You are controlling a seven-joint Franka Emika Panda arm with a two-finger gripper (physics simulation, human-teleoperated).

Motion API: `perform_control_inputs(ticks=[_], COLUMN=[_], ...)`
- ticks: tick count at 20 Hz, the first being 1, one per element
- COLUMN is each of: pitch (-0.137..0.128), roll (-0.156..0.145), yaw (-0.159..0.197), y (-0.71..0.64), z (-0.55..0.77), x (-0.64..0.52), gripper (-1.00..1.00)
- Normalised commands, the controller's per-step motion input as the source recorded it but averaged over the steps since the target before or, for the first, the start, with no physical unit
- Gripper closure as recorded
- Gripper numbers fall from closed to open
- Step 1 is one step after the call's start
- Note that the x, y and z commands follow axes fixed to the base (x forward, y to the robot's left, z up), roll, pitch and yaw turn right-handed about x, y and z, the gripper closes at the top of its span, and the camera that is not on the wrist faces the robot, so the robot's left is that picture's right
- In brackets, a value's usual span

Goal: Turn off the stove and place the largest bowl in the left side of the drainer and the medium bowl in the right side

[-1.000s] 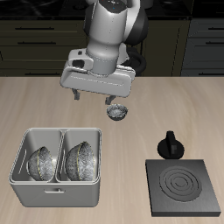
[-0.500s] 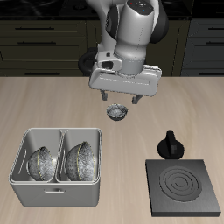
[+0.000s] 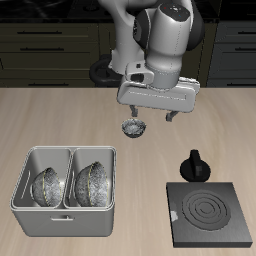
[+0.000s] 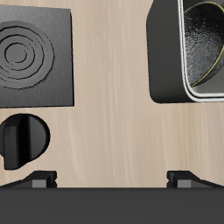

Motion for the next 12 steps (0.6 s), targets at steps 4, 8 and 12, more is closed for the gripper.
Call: perform_control_inputs(ticks=[4,8,12], pitch=[0.001,0.042,-0.017], roll=[-0.002,-0.016,0.024], yaw=[-0.014,-0.019,0.063], y=[0.48,0.39,0.70], z=[-0.18,-0.23,-0.19], x=[-0.07,-0.04,-0.16], gripper=[-1.00,-1.00,-1.00])
